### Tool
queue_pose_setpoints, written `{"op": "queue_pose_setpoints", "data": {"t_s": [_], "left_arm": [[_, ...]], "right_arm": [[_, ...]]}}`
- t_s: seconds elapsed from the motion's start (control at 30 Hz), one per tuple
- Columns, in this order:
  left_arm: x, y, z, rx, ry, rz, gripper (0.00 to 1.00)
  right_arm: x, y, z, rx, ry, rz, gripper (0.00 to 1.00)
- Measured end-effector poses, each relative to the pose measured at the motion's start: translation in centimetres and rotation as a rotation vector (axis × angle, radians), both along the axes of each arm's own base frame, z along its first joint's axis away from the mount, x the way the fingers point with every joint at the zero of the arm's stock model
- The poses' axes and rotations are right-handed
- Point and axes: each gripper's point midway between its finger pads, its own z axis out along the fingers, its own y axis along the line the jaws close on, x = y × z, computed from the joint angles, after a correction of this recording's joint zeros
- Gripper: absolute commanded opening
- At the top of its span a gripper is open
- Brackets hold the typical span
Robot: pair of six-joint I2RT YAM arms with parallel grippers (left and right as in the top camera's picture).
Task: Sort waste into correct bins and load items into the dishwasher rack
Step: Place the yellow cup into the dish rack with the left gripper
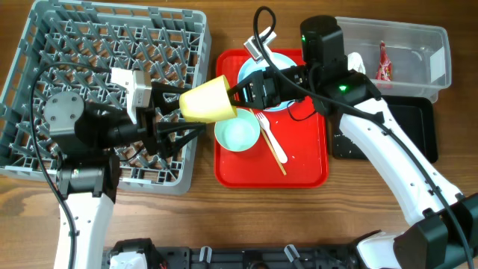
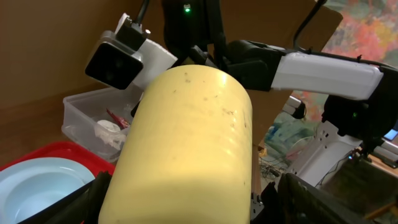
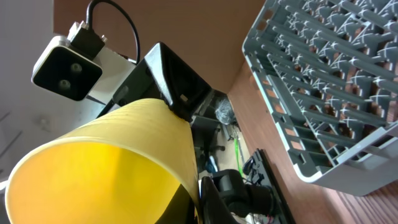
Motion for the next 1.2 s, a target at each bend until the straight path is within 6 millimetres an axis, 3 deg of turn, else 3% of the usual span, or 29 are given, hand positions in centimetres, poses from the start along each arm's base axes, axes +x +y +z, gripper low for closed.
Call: {"op": "queue_pose_setpoints", "data": {"t_s": [0.2, 0.37, 0.4, 0.43, 0.63, 0.77, 0.83, 0.9, 1.0, 1.07, 1.13, 1.2], "left_arm": [[-0.1, -0.2, 0.1, 0.001, -0.014, -0.008, 0.68], [-0.1, -0.2, 0.1, 0.001, -0.014, -0.008, 0.63], [-0.1, -0.2, 0.1, 0.001, -0.014, -0.008, 0.63], [-0.1, -0.2, 0.1, 0.001, -0.014, -0.008, 0.63], [0.6, 0.4, -0.6, -0.002, 0.059, 0.040, 0.57], [3.9, 3.6, -4.0, 0.033, 0.238, 0.296, 0.49], [5.5, 5.4, -6.6, 0.090, 0.329, 0.457, 0.46], [6.9, 8.4, -9.9, 0.190, 0.430, 0.681, 0.37], [5.6, 12.6, -13.4, 0.366, 0.603, 0.948, 0.26], [5.2, 15.2, -12.6, 0.446, 0.612, 1.092, 0.19], [4.6, 16.9, -11.6, 0.499, 0.607, 1.189, 0.16], [3.7, 18.0, -12.2, 0.554, 0.639, 1.242, 0.16]], "right_arm": [[-0.4, 0.0, 0.2, 0.012, 0.005, 0.021, 0.04], [-0.5, -0.1, 0.3, 0.017, 0.008, 0.031, 0.04], [-0.5, -0.1, 0.3, 0.018, 0.008, 0.032, 0.08], [-0.6, -0.1, 0.3, 0.019, 0.008, 0.033, 0.27], [0.2, -0.3, 0.0, 0.000, 0.008, -0.007, 0.41], [5.4, -3.8, -3.0, -0.144, 0.036, -0.277, 0.43], [7.1, -6.0, -5.8, -0.282, 0.041, -0.408, 0.43], [7.2, -8.1, -9.3, -0.468, 0.033, -0.476, 0.38], [5.8, -10.4, -11.8, -0.645, 0.050, -0.493, 0.35], [4.5, -12.8, -12.5, -0.791, 0.046, -0.504, 0.33], [3.9, -15.6, -11.4, -0.906, 0.028, -0.535, 0.32], [3.9, -18.1, -10.0, -0.977, -0.002, -0.583, 0.32]]}}
